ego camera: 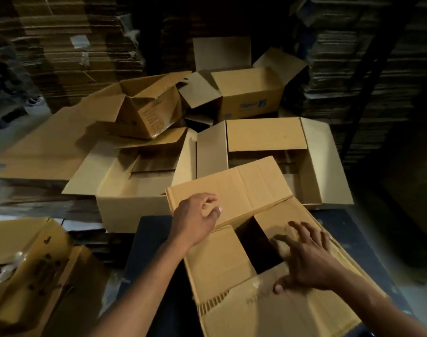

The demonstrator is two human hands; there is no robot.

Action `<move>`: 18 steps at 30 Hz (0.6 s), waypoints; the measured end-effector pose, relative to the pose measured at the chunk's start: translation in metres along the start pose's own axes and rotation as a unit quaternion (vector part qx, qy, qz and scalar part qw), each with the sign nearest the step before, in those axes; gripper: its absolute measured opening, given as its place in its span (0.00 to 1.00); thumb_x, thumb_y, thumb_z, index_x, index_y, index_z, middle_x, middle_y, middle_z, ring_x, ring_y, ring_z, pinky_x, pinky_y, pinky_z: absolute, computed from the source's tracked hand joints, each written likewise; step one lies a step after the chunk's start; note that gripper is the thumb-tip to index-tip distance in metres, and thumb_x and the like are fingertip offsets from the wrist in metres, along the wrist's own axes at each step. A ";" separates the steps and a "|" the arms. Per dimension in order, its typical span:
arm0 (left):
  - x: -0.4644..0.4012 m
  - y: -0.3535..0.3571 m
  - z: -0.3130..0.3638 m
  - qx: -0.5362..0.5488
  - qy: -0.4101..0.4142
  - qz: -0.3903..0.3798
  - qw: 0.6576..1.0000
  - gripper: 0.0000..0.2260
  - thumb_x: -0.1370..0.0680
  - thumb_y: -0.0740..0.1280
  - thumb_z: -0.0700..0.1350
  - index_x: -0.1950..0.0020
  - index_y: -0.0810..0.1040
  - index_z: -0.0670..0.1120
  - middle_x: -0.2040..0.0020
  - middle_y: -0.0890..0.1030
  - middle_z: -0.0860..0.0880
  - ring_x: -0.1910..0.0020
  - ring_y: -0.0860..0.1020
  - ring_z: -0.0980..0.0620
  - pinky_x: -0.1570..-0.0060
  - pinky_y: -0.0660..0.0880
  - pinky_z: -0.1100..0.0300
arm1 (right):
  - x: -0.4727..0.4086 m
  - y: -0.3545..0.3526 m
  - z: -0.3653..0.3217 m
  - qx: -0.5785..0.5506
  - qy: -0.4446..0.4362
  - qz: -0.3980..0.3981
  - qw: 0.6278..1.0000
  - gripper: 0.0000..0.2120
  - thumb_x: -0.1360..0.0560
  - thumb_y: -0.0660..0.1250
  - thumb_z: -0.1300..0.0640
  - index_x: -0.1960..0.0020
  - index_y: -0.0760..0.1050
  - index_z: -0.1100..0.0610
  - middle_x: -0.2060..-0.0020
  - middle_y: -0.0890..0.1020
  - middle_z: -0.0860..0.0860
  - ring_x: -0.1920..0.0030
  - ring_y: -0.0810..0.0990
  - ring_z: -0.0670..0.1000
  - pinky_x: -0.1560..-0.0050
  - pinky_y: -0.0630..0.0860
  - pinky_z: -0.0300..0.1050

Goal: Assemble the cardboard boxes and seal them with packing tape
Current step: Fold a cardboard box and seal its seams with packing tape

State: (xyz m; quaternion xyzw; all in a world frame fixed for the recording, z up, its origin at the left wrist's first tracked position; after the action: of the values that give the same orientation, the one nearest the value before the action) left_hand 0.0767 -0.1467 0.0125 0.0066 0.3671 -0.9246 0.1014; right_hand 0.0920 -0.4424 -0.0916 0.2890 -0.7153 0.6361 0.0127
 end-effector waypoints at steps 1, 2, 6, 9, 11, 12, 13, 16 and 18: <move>-0.020 -0.001 0.011 -0.035 0.026 0.013 0.999 0.18 0.20 0.72 0.54 0.30 0.78 0.55 0.33 0.79 0.56 0.37 0.77 0.56 0.40 0.75 0.59 | 0.002 0.003 0.005 -0.011 0.026 -0.010 1.000 0.63 0.50 0.61 0.10 0.21 0.46 0.29 0.19 0.36 0.45 0.21 0.29 0.61 0.24 0.32 0.72; -0.041 0.001 0.018 -0.081 0.043 0.016 0.996 0.22 0.20 0.71 0.55 0.27 0.74 0.55 0.29 0.75 0.54 0.32 0.74 0.53 0.36 0.73 0.55 | 0.004 0.006 0.010 -0.020 0.049 -0.017 0.998 0.64 0.51 0.60 0.10 0.20 0.44 0.30 0.19 0.33 0.46 0.22 0.25 0.62 0.26 0.29 0.74; -0.103 0.039 0.022 -0.293 0.013 -0.052 0.955 0.36 0.21 0.68 0.63 0.18 0.59 0.53 0.17 0.60 0.45 0.18 0.55 0.42 0.23 0.59 0.38 | 0.008 0.007 0.017 -0.026 0.096 -0.004 0.995 0.65 0.50 0.55 0.08 0.19 0.46 0.33 0.19 0.30 0.50 0.25 0.21 0.62 0.28 0.27 0.75; -0.112 0.073 0.012 -0.333 -0.028 -0.098 0.937 0.39 0.23 0.69 0.64 0.17 0.57 0.52 0.19 0.63 0.43 0.18 0.57 0.39 0.23 0.54 0.34 | 0.010 0.008 0.017 -0.037 0.093 0.001 0.995 0.68 0.52 0.55 0.08 0.18 0.46 0.34 0.21 0.27 0.52 0.24 0.22 0.64 0.26 0.31 0.75; -0.112 0.076 0.014 -0.342 -0.045 -0.068 0.936 0.37 0.24 0.70 0.63 0.20 0.61 0.51 0.22 0.69 0.43 0.23 0.66 0.39 0.25 0.58 0.34 | 0.010 0.006 0.016 -0.043 0.086 -0.003 0.995 0.69 0.53 0.53 0.07 0.18 0.46 0.35 0.21 0.27 0.54 0.24 0.23 0.65 0.26 0.32 0.75; -0.111 0.074 0.020 -0.346 -0.050 -0.053 0.935 0.36 0.24 0.70 0.63 0.21 0.63 0.51 0.24 0.71 0.43 0.25 0.68 0.39 0.27 0.60 0.35 | 0.009 0.006 0.017 -0.049 0.087 -0.002 0.995 0.69 0.54 0.53 0.07 0.18 0.46 0.35 0.21 0.27 0.54 0.25 0.21 0.65 0.26 0.30 0.75; -0.108 0.071 0.029 -0.356 -0.051 -0.041 0.932 0.35 0.24 0.70 0.62 0.21 0.63 0.51 0.25 0.71 0.43 0.26 0.69 0.39 0.28 0.62 0.35 | 0.009 0.005 0.019 -0.060 0.093 0.002 0.994 0.69 0.54 0.53 0.07 0.18 0.47 0.35 0.21 0.26 0.55 0.27 0.19 0.65 0.27 0.29 0.75; -0.080 0.058 0.074 -0.367 -0.023 0.009 0.930 0.29 0.22 0.69 0.60 0.25 0.67 0.51 0.30 0.75 0.44 0.31 0.72 0.41 0.31 0.68 0.38 | 0.007 0.006 0.029 -0.105 0.117 0.011 0.988 0.65 0.51 0.52 0.08 0.19 0.48 0.33 0.21 0.26 0.55 0.28 0.17 0.66 0.29 0.28 0.74; -0.042 0.056 0.102 -0.333 0.017 0.056 0.941 0.17 0.20 0.67 0.57 0.33 0.71 0.53 0.38 0.78 0.48 0.38 0.76 0.46 0.36 0.73 0.45 | 0.010 0.008 0.044 -0.136 0.126 0.011 0.983 0.61 0.46 0.52 0.09 0.19 0.47 0.35 0.20 0.30 0.53 0.25 0.23 0.67 0.27 0.32 0.74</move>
State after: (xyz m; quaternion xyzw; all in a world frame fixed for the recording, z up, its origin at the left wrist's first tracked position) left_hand 0.1352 -0.2484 0.0527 0.0092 0.6544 -0.7424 0.1434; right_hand 0.0955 -0.4868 -0.1029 0.1941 -0.7909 0.5644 0.1352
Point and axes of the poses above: each hand's wrist, its own x-axis away from the middle knuckle, its own y-axis out of the palm, z = x × y, the point moved 9 cm from there along -x, towards the middle knuckle
